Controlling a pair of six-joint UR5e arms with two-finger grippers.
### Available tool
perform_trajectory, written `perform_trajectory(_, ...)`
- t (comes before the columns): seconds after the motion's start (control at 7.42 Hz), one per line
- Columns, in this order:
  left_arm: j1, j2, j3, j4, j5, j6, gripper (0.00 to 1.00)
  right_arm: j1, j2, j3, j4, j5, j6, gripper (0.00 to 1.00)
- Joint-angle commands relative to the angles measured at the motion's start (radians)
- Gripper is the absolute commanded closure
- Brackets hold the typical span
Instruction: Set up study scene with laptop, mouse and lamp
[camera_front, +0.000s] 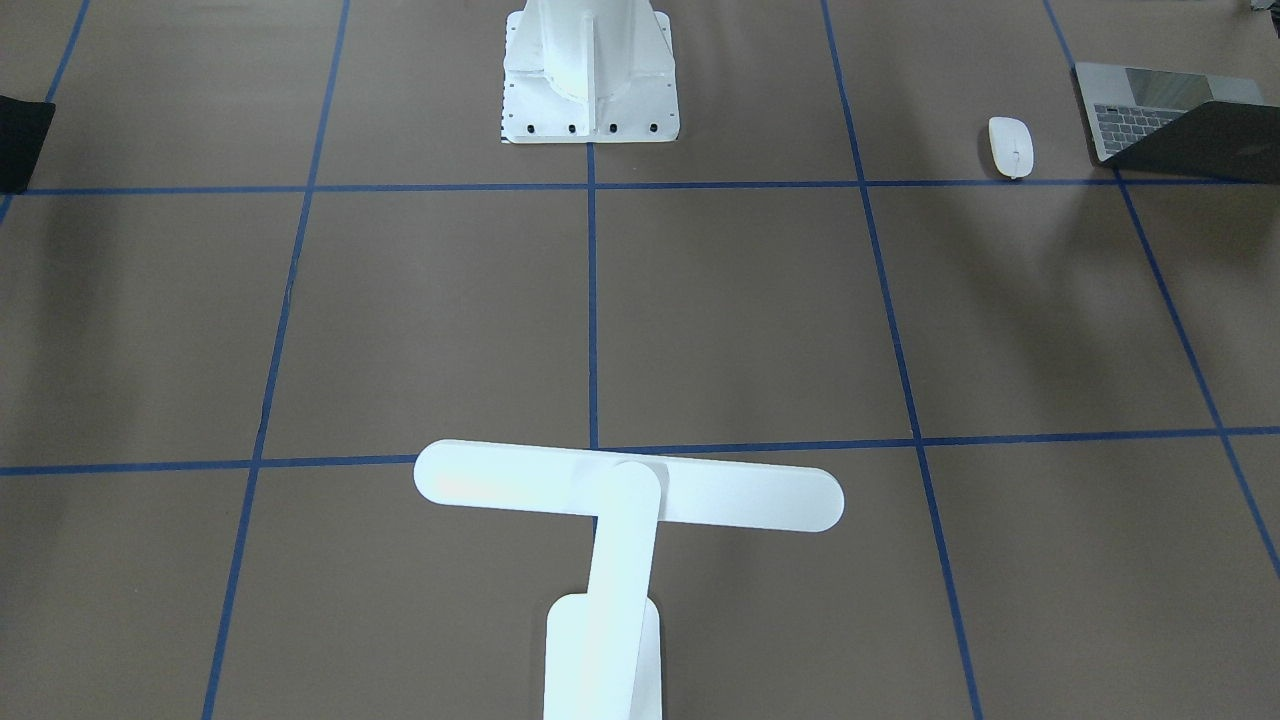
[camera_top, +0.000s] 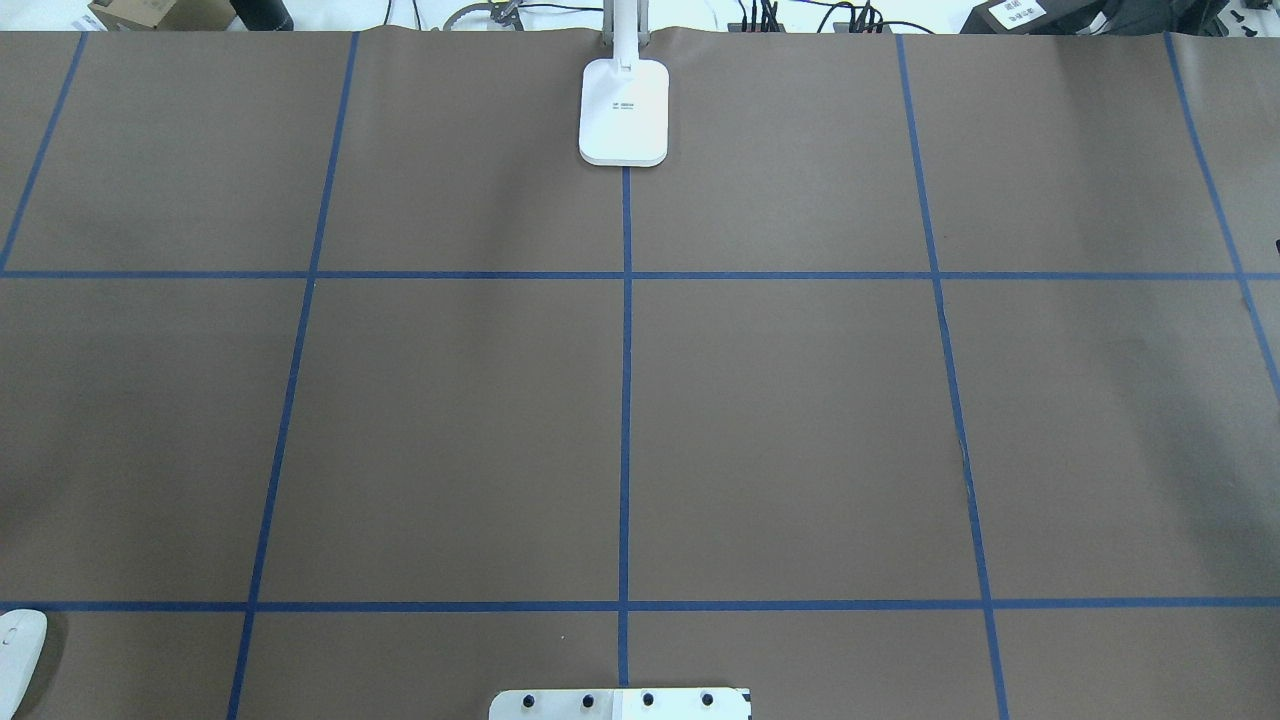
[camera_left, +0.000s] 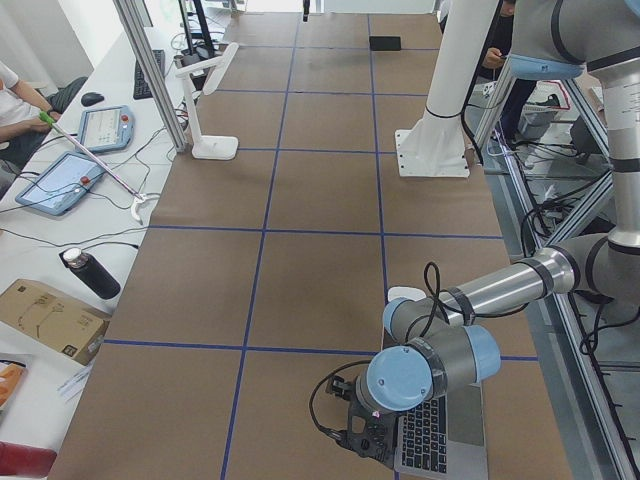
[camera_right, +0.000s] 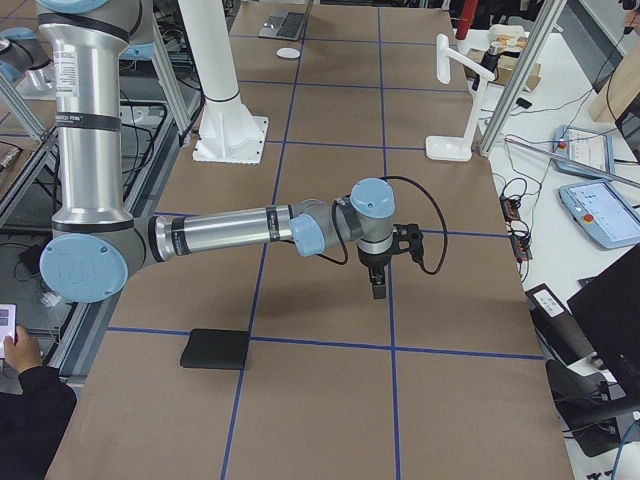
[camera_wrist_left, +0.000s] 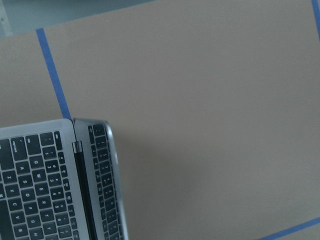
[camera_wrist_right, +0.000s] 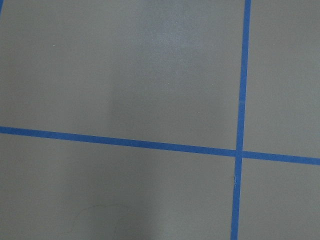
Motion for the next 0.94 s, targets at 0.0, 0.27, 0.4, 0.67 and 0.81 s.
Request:
perform_trajectory(0.0,0.052,0.004,-0.038,-0.026,0.003,-0.075,0.06,-0.002,-0.003,-0.001,0.0,0.0,0.0,0.0)
perform_trajectory(0.27,0.126,0.079,-0.096,-0.087,0.048,-0.156,0.07,-0.004,-0.003,-0.001,0.0,0.0,0.0,0.0)
perform_trajectory(0.4,0.124,0.117,-0.101,-0.119,0.053,-0.156,0.07,-0.005,-0.003,-0.001,0.0,0.0,0.002,0.0)
perform_trajectory(0.67,0.132,0.165,-0.157,-0.115,0.072,-0.156,0.09,-0.005,-0.012,0.002,0.0,0.002,0.002,0.0)
perform_trajectory(0.81,0.148,0.164,-0.218,-0.068,0.069,-0.168,0.09,-0.007,-0.012,0.002,0.0,0.002,0.002,0.0)
